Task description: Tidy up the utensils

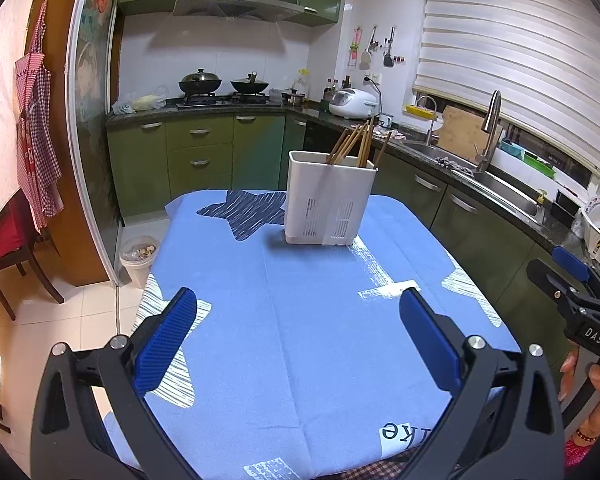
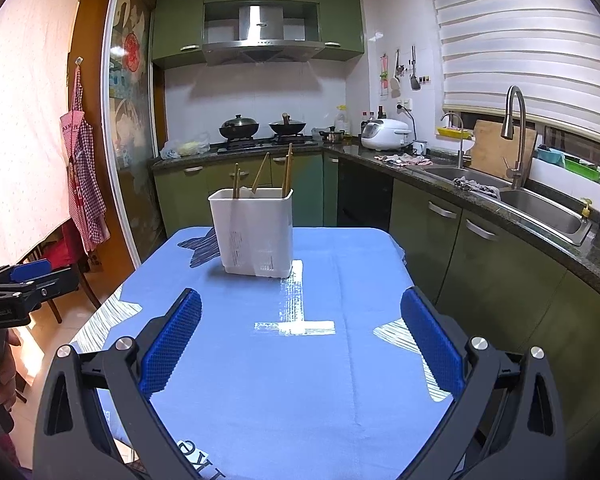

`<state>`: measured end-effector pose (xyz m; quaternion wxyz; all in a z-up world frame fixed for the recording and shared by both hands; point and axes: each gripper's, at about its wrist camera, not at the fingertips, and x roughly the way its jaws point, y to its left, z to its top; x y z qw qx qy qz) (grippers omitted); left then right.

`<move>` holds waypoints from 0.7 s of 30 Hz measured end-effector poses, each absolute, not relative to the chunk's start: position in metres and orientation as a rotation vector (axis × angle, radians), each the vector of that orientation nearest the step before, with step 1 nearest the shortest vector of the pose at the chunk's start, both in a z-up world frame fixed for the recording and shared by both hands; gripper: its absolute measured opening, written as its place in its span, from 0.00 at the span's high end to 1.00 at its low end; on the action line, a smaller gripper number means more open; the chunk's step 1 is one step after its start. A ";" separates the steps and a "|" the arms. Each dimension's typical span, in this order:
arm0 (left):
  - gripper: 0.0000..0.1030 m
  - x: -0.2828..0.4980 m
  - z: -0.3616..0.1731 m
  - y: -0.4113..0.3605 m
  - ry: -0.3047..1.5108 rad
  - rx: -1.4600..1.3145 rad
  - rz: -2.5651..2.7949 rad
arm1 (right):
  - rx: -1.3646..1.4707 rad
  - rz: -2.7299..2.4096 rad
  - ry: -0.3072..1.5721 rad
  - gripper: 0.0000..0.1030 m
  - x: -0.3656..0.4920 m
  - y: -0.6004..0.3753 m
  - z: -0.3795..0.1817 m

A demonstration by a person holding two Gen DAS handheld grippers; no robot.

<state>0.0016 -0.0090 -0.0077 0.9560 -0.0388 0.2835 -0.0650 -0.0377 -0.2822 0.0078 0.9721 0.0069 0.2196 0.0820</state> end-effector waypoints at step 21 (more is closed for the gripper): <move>0.06 0.005 -0.005 -0.008 0.583 -0.101 -0.140 | 0.015 0.170 0.446 0.04 -0.035 -0.279 0.005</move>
